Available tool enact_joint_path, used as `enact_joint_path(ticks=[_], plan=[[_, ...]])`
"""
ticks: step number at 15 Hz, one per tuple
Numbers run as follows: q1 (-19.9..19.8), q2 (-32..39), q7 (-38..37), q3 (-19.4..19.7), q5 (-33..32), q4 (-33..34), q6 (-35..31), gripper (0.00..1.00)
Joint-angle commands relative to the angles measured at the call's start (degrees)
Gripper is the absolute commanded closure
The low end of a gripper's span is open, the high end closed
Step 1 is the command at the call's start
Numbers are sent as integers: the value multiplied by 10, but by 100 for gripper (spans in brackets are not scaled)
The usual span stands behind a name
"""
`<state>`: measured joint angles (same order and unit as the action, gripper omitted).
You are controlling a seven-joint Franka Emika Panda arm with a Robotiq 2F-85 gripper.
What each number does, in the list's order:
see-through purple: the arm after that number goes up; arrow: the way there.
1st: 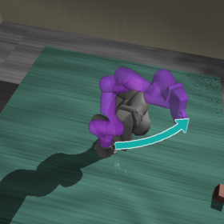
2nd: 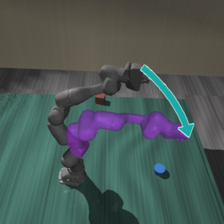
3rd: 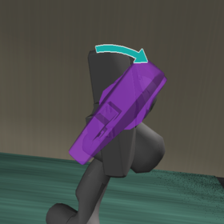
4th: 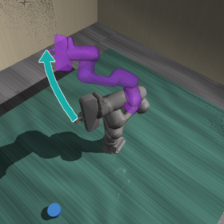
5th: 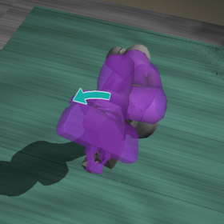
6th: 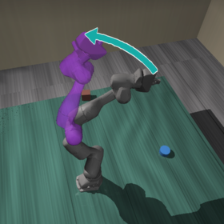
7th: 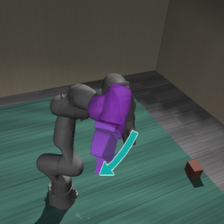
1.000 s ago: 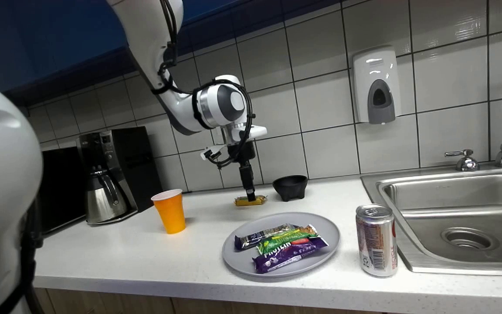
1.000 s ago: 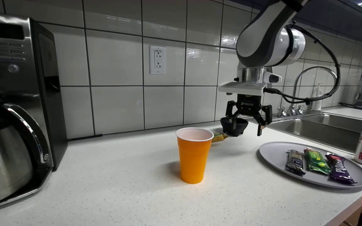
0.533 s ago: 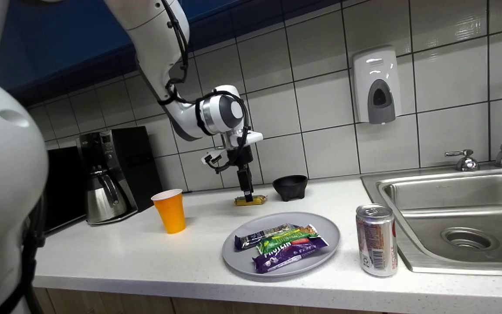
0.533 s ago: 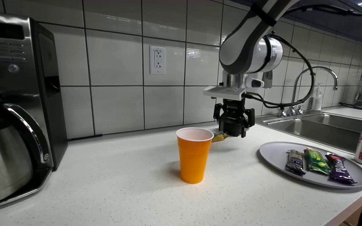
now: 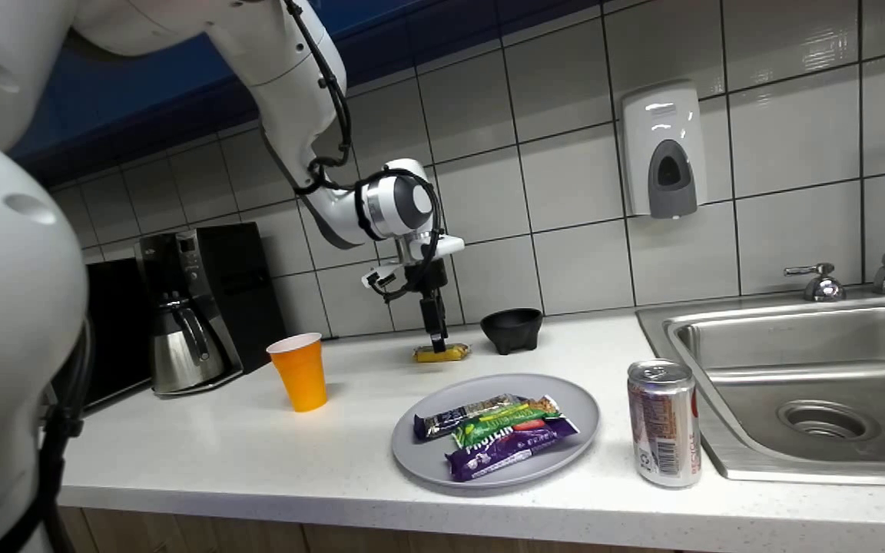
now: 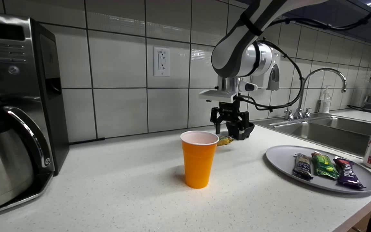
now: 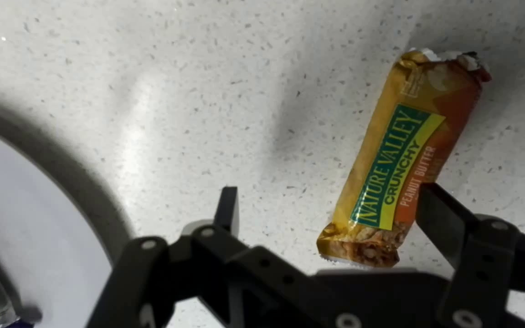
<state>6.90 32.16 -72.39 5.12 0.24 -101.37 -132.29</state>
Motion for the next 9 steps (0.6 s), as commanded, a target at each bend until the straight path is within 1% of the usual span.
enact_joint_path(ticks=[1,4,9], plan=[[1,46,-19,0,14,77,47,0],[0,77,-24,-1,18,114,64,0],[0,113,-25,-2,24,159,83,0]])
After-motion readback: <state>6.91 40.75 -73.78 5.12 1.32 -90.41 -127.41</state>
